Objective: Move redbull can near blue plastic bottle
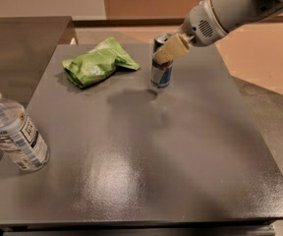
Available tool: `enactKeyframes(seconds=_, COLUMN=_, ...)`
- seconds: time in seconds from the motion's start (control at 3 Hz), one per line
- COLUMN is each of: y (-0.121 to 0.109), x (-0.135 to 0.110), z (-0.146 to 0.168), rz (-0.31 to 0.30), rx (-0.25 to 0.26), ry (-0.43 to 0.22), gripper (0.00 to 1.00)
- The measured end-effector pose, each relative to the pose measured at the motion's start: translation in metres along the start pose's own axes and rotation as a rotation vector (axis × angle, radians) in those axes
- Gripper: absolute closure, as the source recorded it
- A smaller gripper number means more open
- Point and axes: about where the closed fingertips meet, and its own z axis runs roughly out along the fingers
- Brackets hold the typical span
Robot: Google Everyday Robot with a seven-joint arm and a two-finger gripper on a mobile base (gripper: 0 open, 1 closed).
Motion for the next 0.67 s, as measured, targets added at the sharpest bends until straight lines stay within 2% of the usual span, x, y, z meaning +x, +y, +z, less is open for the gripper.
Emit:
enactKeyframes(seconds=0.33, y=0.038, x=-0.02, z=0.021, rz=-0.013, rx=-0.071, ry=-0.008, gripper=1.0)
enactKeyframes(seconds=0.67, y=0.072, x=-0.03, z=0.039, rz=-0.028, rx=-0.126, ry=0.008, gripper=1.0)
